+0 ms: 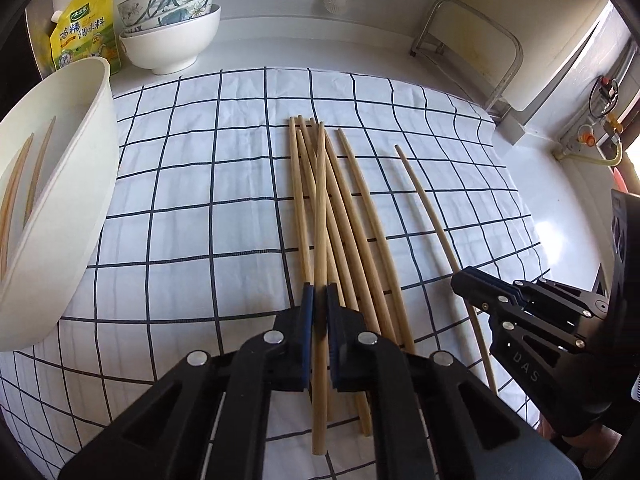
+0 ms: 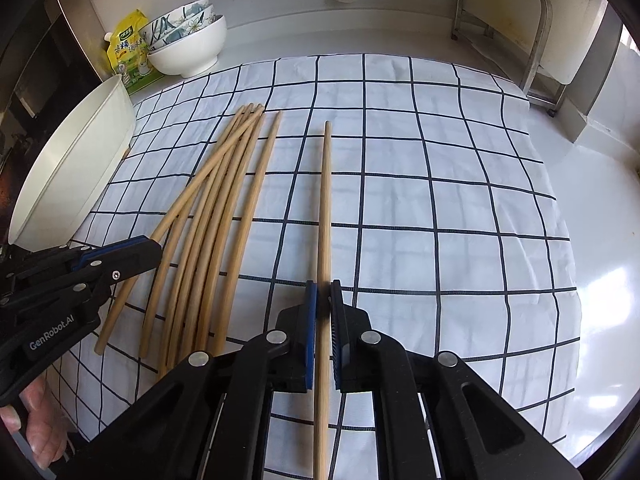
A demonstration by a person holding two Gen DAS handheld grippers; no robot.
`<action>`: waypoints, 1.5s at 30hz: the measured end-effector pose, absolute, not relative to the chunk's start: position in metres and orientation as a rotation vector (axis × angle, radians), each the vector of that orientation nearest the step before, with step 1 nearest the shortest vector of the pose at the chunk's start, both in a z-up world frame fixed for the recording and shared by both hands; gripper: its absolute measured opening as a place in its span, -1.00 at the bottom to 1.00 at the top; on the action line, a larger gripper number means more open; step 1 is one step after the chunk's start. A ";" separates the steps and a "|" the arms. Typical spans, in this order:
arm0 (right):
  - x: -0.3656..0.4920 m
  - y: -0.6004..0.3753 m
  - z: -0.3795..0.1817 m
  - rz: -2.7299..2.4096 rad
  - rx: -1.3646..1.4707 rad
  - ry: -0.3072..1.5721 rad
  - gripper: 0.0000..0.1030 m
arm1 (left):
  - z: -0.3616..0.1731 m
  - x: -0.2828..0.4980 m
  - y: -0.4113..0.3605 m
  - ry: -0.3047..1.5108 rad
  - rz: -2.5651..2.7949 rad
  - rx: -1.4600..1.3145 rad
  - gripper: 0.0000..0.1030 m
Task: Organize utensils
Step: 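Carry the chopsticks into the white basin and open the right tool while the left tool releases its own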
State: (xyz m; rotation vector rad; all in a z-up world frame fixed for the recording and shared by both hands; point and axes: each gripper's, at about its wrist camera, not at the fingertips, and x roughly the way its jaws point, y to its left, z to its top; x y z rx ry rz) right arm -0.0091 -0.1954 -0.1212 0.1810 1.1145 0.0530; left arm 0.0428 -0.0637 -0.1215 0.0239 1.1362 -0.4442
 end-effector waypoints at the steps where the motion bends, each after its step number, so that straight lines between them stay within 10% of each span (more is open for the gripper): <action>1: -0.009 -0.195 -0.121 0.054 0.185 1.114 -0.87 | -0.120 0.044 -0.062 1.136 -0.444 0.015 -0.86; 45: 0.039 -0.114 -0.026 0.201 0.116 0.942 -0.87 | 0.016 0.059 0.051 0.832 -0.350 -0.139 -0.87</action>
